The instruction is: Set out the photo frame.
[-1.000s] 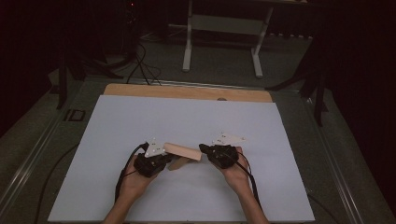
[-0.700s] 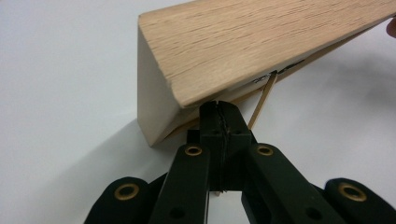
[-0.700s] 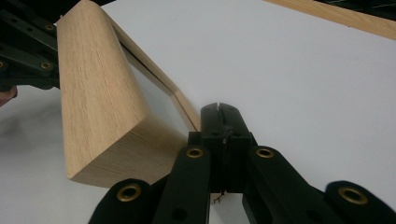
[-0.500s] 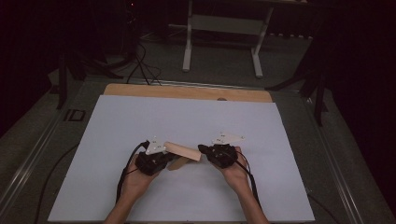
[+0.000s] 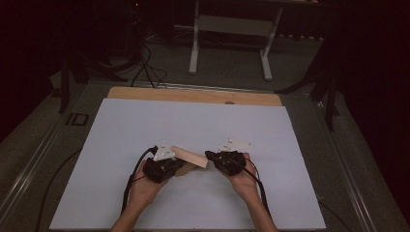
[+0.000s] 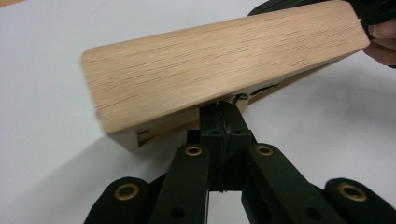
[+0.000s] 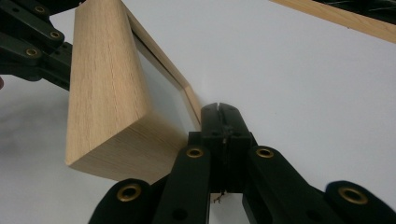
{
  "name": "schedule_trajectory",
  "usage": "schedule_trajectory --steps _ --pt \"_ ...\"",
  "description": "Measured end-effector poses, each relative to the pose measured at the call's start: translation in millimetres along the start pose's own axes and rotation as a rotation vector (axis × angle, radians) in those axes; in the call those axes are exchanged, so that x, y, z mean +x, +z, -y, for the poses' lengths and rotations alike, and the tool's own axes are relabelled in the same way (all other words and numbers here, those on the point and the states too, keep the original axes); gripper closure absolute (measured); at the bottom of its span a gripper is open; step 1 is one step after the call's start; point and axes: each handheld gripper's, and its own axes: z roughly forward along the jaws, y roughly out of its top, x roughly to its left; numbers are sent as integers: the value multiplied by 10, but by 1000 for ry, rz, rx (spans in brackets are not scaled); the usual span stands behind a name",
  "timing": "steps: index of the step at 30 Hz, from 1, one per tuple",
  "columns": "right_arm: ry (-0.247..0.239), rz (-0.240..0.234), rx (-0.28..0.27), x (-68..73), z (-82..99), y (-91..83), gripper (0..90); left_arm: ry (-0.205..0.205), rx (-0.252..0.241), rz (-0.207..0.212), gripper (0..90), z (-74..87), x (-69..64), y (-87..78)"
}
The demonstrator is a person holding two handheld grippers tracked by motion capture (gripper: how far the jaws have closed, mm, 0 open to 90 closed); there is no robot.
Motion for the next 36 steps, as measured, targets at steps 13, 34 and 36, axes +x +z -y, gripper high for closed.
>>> schedule_trajectory --steps 13,34,36 --pt "-19 -6 3 43 12 -19 899 10 6 12 897 -54 -56 24" --pt "-63 -38 13 152 27 -76 899 -7 18 13 897 -54 9 98" --pt "-62 -41 14 155 28 -79 899 -7 18 12 897 -53 16 99"
